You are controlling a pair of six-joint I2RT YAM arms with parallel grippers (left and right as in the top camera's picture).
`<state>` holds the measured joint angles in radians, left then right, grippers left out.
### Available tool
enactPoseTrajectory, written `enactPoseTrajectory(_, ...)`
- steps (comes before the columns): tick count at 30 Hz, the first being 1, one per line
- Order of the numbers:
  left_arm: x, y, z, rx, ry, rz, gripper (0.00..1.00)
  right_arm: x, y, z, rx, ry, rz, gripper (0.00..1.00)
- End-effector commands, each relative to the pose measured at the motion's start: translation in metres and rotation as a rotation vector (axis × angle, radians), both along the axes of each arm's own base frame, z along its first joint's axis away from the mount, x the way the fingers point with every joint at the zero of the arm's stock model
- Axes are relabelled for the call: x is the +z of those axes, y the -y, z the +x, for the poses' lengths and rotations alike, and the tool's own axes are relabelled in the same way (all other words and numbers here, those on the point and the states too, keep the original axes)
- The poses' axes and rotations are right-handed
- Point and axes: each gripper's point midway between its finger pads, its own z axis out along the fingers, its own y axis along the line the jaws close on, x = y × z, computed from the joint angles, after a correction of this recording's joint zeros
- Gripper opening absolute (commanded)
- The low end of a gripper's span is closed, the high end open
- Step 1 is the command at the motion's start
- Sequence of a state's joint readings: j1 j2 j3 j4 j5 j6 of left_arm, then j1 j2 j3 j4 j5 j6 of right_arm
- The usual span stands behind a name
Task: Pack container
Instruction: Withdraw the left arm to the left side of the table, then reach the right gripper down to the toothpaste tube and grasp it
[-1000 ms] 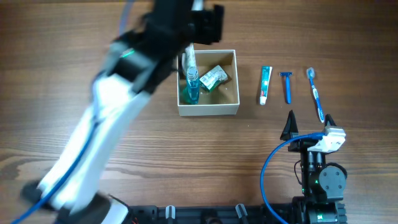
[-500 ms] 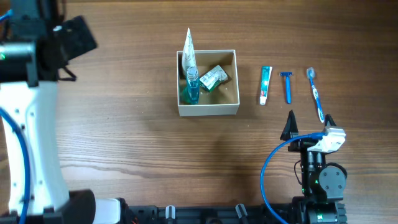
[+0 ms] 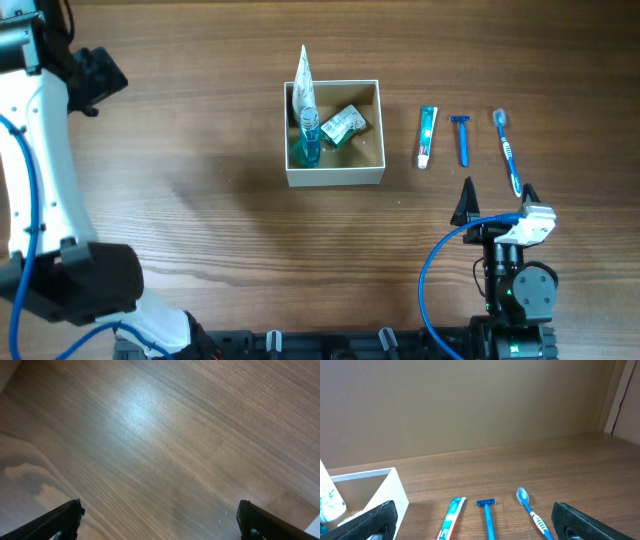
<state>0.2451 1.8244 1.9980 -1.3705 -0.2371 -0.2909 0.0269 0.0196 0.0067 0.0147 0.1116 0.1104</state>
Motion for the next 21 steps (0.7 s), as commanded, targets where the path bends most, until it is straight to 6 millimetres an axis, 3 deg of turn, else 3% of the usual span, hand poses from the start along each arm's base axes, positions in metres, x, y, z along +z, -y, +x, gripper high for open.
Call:
enactPoseTrajectory(1,-0.009,-0.001,0.004,0.011,-0.011,-0.019,1.0,0.001,0.0,0.0,0.003,0.005,-0.003,1.0)
enactPoseTrajectory(5,-0.009,-0.001,0.004,0.011,-0.01,-0.019,1.0,0.001,0.003,0.0,-0.013,0.002,-0.058,1.0)
enactPoseTrajectory(11,-0.009,-0.001,0.004,0.011,-0.01,-0.019,1.0,0.046,0.006,-0.005,-0.044,0.179,-0.104,1.0)
enactPoseTrajectory(15,-0.009,-0.001,0.004,0.01,-0.011,-0.019,1.0,0.087,0.011,-0.018,-0.082,0.353,-0.09,1.0)
enactPoseTrajectory(21,-0.009,-0.001,0.004,0.011,-0.01,-0.019,1.0,0.114,0.011,-0.03,-0.068,0.48,-0.026,1.0)
